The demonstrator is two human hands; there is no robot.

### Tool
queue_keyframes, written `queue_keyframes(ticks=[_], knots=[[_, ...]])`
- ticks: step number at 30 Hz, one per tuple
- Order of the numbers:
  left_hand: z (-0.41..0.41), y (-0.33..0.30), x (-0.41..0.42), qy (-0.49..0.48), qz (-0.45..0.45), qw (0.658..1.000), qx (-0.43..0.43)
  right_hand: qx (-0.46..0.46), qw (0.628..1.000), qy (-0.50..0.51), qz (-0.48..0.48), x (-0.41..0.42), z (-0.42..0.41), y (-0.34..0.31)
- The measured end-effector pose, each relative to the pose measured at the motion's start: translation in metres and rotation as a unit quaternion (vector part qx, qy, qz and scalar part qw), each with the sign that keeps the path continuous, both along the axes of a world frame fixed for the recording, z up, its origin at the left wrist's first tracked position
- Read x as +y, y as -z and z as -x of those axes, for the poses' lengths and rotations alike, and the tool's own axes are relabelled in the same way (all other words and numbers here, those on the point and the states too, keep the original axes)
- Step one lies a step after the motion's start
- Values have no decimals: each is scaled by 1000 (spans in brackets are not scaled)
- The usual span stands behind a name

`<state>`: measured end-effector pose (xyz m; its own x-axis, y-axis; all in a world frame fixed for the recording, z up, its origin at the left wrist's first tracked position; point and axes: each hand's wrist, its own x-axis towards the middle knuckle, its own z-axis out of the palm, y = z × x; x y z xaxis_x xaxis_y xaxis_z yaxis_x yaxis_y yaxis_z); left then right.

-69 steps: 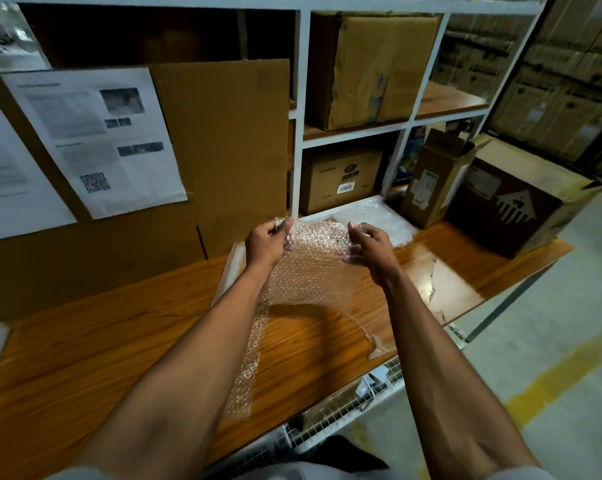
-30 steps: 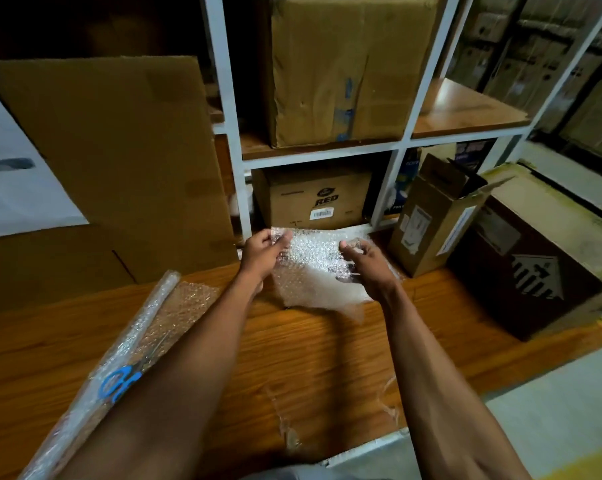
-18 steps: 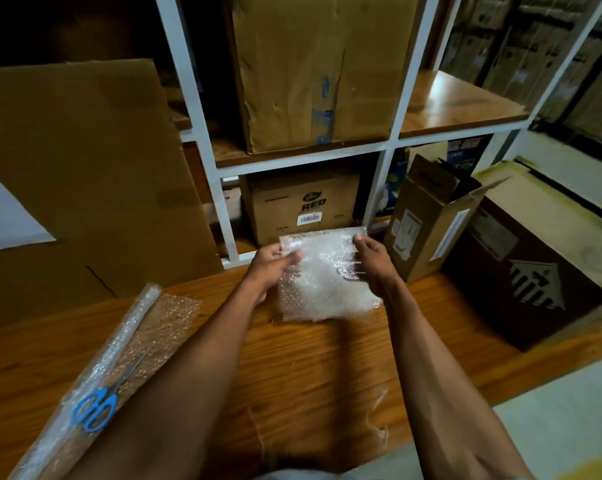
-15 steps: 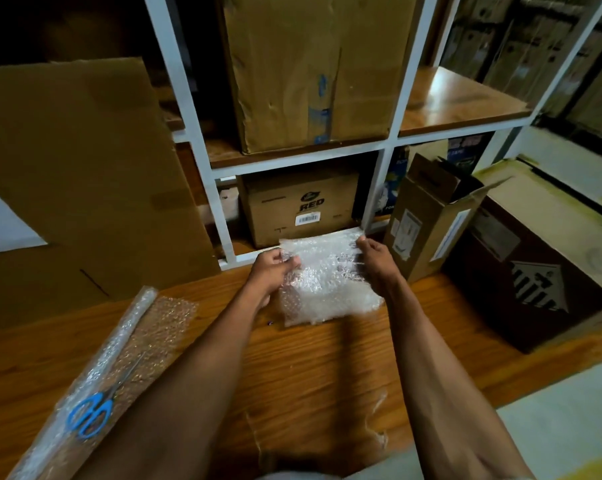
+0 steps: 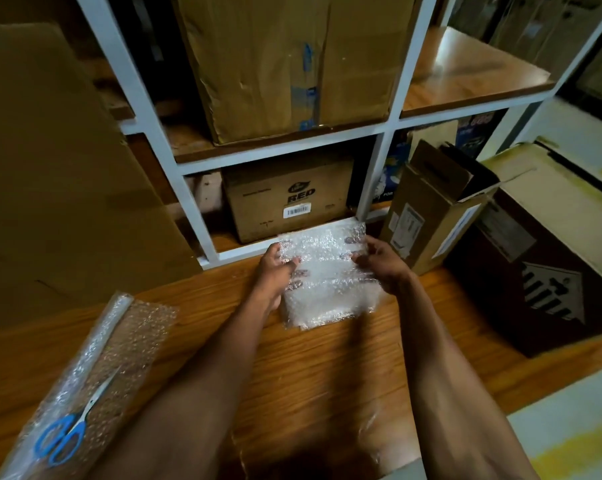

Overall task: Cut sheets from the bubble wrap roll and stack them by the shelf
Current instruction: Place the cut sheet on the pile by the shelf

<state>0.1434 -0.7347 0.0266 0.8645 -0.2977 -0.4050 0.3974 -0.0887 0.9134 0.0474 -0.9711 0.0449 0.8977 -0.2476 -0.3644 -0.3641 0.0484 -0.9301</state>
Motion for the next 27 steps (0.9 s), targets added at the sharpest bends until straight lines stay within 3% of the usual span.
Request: queue_keyframes(ticks=[6,13,17,22,24,27], knots=[[-11,12,-15,-35,-145,988,-50,44,982,24,183,-2,-29,11],[-28,33,-26,-52,-300,945,-115,49,948,42,313,-1,-54,35],[-34,42,-28,-56,-327,934,-130,62,898,39,433,2,-59,45],[-37,48,-28,-66,-328,932,-140,63,873,31,482,4,-65,51],[-35,48,-29,-72,-356,916,-168,59,856,43,512,6,-64,53],[-23,45,-33,-82,-430,862,-256,9,801,74,594,13,-63,55]])
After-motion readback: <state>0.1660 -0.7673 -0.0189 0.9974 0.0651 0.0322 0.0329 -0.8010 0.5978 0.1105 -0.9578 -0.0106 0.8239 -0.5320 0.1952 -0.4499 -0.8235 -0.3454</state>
